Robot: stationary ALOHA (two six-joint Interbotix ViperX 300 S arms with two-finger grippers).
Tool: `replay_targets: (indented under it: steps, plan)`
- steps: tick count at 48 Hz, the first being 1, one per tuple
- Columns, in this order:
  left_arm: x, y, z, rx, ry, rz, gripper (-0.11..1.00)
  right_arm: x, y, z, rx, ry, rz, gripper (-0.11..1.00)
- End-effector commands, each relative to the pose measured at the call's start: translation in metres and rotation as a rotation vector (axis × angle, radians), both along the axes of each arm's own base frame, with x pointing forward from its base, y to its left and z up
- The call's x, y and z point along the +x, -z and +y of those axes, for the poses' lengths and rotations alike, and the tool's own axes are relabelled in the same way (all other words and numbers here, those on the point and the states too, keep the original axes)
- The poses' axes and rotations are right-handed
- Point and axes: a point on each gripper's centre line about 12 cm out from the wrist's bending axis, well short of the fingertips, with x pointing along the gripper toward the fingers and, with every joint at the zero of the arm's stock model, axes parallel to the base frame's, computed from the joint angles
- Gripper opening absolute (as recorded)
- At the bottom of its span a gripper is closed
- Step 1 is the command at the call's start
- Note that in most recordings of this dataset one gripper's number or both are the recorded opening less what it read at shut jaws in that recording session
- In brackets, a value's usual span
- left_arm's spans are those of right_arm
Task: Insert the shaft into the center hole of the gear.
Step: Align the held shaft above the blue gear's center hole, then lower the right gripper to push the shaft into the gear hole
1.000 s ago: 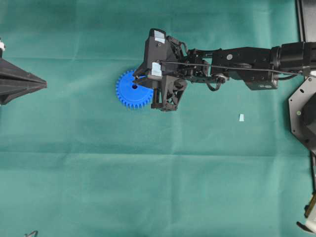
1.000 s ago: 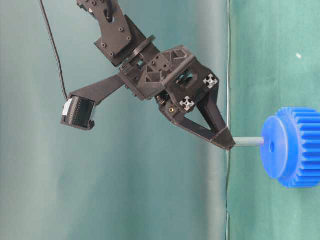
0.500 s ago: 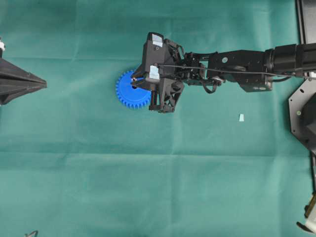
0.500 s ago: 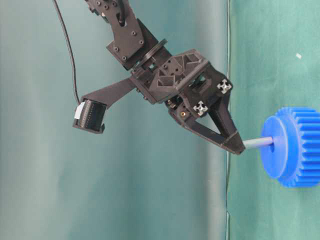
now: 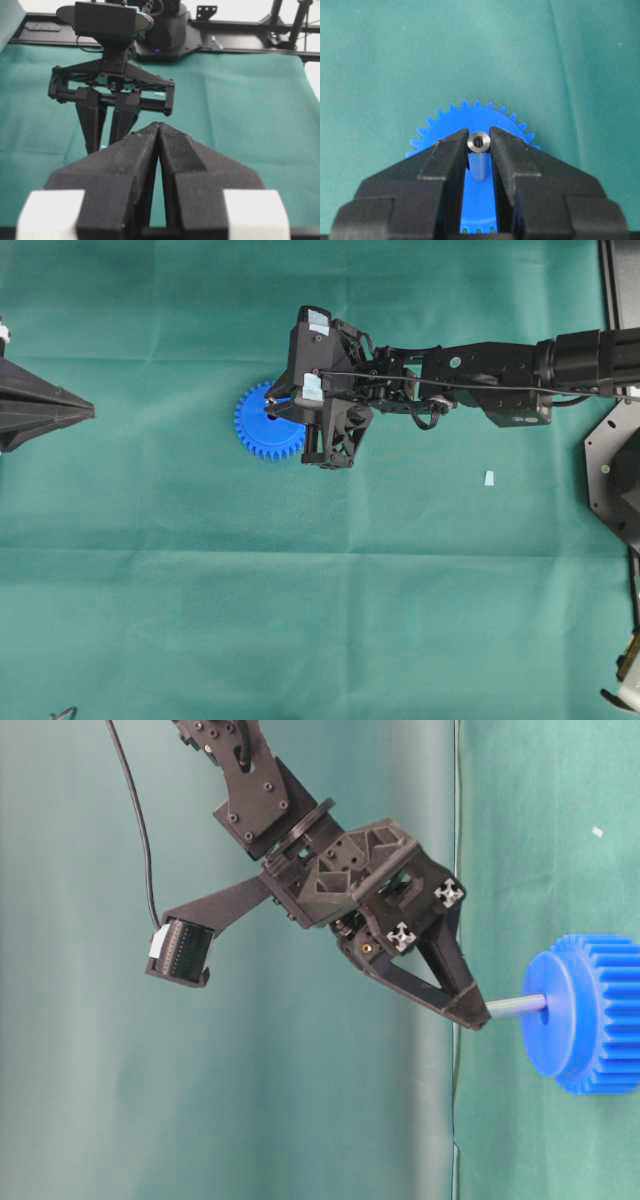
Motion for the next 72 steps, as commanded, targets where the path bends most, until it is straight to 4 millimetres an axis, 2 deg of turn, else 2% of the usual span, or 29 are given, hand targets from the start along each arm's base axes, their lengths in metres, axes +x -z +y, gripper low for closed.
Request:
replay_targets:
  steps: [1, 12, 43, 51, 64, 72]
  plan:
    - [0.002, -0.010, 0.000, 0.001, 0.000, -0.026, 0.00, 0.004, -0.015, -0.001, -0.003, 0.005, -0.046, 0.17]
    - [0.002, -0.009, 0.000, 0.001, 0.000, -0.021, 0.00, 0.005, -0.029, -0.001, -0.013, 0.004, -0.099, 0.17]
    - [0.002, -0.009, 0.000, 0.001, 0.000, -0.021, 0.00, 0.009, -0.034, 0.002, -0.019, -0.001, -0.147, 0.17]
    - [0.002, -0.009, 0.000, 0.003, 0.000, -0.021, 0.00, 0.009, -0.026, 0.004, -0.008, 0.001, -0.129, 0.17]
    - [0.002, -0.010, 0.000, 0.001, 0.000, -0.023, 0.00, 0.010, 0.001, 0.004, 0.007, 0.011, -0.089, 0.17]
    - [0.002, -0.009, 0.000, 0.001, 0.000, -0.021, 0.00, 0.012, 0.006, 0.003, 0.007, 0.012, -0.086, 0.17]
